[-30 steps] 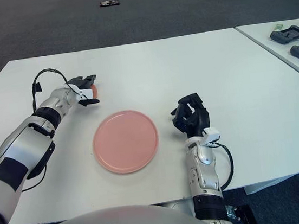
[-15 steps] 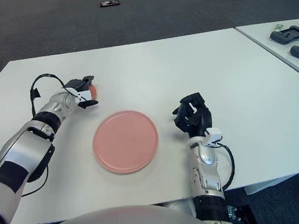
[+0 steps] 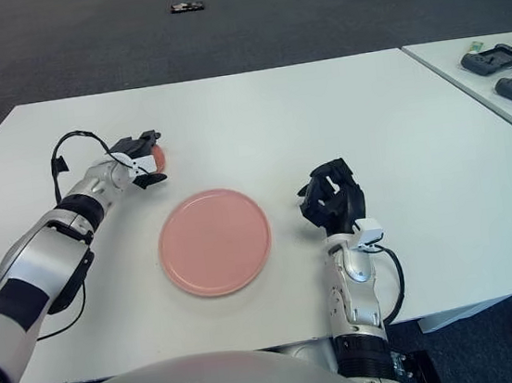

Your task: Put the apple into the plate.

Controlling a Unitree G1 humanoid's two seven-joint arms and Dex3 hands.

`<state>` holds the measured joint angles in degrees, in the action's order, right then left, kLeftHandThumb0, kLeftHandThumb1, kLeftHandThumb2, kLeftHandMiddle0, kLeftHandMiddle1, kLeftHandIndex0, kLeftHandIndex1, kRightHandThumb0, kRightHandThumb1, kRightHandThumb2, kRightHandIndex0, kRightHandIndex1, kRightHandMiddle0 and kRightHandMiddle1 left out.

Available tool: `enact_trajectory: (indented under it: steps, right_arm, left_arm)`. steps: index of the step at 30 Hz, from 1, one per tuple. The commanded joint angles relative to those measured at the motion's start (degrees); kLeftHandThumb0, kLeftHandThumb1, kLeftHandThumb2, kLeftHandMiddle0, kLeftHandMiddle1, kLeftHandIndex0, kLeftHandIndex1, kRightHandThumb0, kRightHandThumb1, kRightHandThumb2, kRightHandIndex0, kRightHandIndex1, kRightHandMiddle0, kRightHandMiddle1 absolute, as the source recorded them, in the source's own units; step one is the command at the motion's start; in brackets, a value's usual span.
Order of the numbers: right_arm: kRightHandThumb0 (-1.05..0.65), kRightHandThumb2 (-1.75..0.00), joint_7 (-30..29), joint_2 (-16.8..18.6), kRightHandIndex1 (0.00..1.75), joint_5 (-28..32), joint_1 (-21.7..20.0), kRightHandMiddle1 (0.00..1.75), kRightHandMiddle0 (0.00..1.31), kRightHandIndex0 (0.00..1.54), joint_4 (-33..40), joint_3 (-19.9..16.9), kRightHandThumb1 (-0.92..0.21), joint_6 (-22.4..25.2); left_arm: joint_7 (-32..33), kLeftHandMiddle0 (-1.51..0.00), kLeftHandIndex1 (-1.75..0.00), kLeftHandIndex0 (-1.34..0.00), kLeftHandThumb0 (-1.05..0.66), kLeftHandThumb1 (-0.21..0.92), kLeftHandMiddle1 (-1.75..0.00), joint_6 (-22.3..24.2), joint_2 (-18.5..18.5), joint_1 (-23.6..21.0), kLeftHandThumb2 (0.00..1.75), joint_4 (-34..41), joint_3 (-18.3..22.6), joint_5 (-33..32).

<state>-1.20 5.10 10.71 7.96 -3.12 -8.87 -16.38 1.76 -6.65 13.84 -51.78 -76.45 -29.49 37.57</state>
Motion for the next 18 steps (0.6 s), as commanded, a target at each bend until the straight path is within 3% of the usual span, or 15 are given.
enact_trajectory:
  steps: [1,4,5,9,14,17,18]
  right_arm:
    - [-0.44,-1.17,0.6,-0.2,1.75,0.2,-0.1,1.75,0.52,0.65,0.6,-0.2,-0.43,-1.0]
    - [-0.45,-1.19,0.8,-0.2,1.75,0.5,-0.1,1.75,0.52,0.65,0.7,-0.3,-0.42,-1.1]
    - [-0.29,-1.25,0.9,-0.2,1.65,0.5,-0.1,1.75,0.55,0.67,0.8,-0.3,-0.34,-1.1]
    - [-0.07,-1.36,1.0,-0.3,1.52,0.5,-0.1,1.75,0.58,0.71,1.0,-0.5,-0.22,-1.1]
    - [-0.02,-1.39,1.2,-0.4,1.51,0.3,0.0,1.75,0.59,0.72,1.1,-0.8,-0.19,-1.3]
    - [-0.01,-1.40,1.3,-0.4,1.52,0.3,0.0,1.75,0.59,0.72,1.2,-0.9,-0.18,-1.4]
    - [-0.01,-1.40,1.3,-0.4,1.52,0.3,0.0,1.75,0.59,0.72,1.2,-0.9,-0.18,-1.4]
  left_arm:
    - [-1.2,0.00,-0.94,0.00,-0.68,0.32,-1.04,2.1,-0.5,5.1,1.02,-2.6,-0.7,0.8]
    - [0.8,0.00,-1.10,0.00,-0.62,0.24,-1.21,2.3,-0.7,5.9,1.11,-2.6,-0.8,0.9]
    - [1.4,0.00,-1.24,0.00,-0.57,0.19,-1.32,2.3,-0.7,6.1,1.17,-2.6,-0.7,0.9]
    - [3.4,0.00,-1.61,0.00,-0.46,0.08,-1.57,2.7,-0.9,6.7,1.31,-2.7,-0.3,0.6]
    - [5.4,0.00,-1.72,-0.02,-0.38,0.06,-1.71,3.1,-1.0,7.5,1.35,-2.9,-0.4,0.8]
    - [6.6,-0.40,-1.74,-0.17,0.18,0.24,-1.73,3.1,-1.0,7.8,1.32,-3.0,-0.7,1.2]
    - [6.9,-0.44,-1.74,-0.19,0.24,0.25,-1.74,3.1,-1.0,7.8,1.31,-3.0,-0.7,1.2]
